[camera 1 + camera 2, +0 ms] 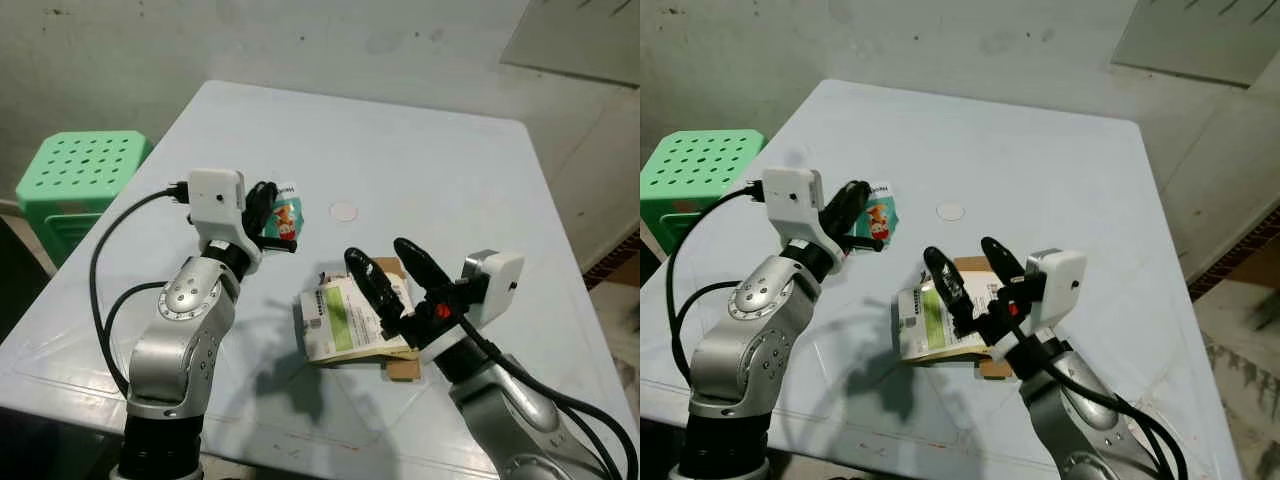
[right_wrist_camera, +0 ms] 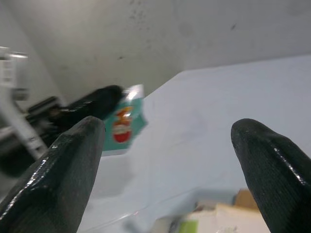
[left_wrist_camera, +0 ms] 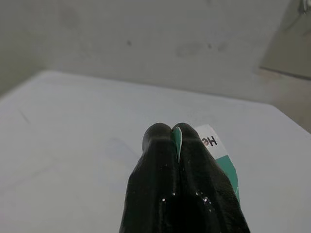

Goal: Picking trash to rubbish bin

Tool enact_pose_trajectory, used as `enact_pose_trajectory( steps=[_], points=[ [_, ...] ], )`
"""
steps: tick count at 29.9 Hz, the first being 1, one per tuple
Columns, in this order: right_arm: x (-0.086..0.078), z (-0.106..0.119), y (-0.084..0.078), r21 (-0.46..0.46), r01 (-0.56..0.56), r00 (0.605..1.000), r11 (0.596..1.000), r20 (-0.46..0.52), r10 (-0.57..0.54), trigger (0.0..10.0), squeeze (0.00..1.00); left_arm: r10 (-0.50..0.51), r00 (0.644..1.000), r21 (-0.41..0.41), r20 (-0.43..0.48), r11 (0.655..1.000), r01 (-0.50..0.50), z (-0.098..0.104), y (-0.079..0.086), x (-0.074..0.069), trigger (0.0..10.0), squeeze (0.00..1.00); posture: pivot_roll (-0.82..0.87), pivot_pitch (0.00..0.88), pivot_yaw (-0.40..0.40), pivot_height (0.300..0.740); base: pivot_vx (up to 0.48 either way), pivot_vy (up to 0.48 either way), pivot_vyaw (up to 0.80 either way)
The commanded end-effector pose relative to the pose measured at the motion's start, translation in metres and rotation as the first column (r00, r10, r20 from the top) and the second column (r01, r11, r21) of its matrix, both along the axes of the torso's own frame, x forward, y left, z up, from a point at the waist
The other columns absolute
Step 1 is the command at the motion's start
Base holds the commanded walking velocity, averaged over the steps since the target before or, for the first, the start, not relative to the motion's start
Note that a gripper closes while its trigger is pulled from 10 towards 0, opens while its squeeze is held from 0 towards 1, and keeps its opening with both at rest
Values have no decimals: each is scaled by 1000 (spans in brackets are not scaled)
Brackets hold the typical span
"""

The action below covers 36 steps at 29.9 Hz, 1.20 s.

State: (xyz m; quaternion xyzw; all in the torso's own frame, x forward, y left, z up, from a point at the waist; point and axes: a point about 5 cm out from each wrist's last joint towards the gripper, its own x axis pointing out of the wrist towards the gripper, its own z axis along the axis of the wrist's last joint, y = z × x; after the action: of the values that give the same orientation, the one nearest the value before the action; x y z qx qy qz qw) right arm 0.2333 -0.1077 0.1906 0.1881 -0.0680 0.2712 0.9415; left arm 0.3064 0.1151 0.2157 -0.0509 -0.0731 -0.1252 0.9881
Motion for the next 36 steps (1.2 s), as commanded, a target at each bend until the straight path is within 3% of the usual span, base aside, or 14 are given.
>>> enact_pose_trajectory(
  steps=[1,5,7,15,23,25,29,36],
  points=[
    [6,-2,-8,-21,54,998,998,17,-54,10000,0,38,999,19,32,999,-38,1,5,-5,10000,0,11,54,-81,740,0,0,0],
    [20,-7,-23,-59,181,983,982,30,-179,10000,0,80,997,-4,9,997,-80,-11,12,-12,10000,0,23,42,-93,740,0,0,0],
    [24,-13,-33,-103,255,967,961,45,-252,10000,0,97,994,22,49,995,-98,-15,13,-18,10000,0,29,25,-99,740,0,0,0],
    [26,-21,-44,-144,316,949,938,68,-309,10000,0,120,985,32,125,992,-125,-19,16,-27,10000,0,33,0,-103,740,0,0,0],
    [39,-53,-55,-261,378,926,888,95,-366,10000,0,88,982,-5,168,996,-88,-41,17,-16,10000,0,29,0,-100,740,0,0,0],
    [42,-57,-59,-275,404,915,872,104,-391,10000,0,97,988,-60,122,994,-90,-48,19,-11,10000,0,30,0,-100,740,0,0,0],
    [47,-70,-68,-321,432,901,843,115,-418,10000,0,93,995,39,42,995,-95,-69,18,-2,10000,0,28,0,-100,740,0,0,0],
    [46,-81,-74,-332,462,885,823,115,-450,10000,0,79,996,29,52,996,-80,-75,19,-3,10000,0,16,0,-88,740,0,0,0]
  ],
)
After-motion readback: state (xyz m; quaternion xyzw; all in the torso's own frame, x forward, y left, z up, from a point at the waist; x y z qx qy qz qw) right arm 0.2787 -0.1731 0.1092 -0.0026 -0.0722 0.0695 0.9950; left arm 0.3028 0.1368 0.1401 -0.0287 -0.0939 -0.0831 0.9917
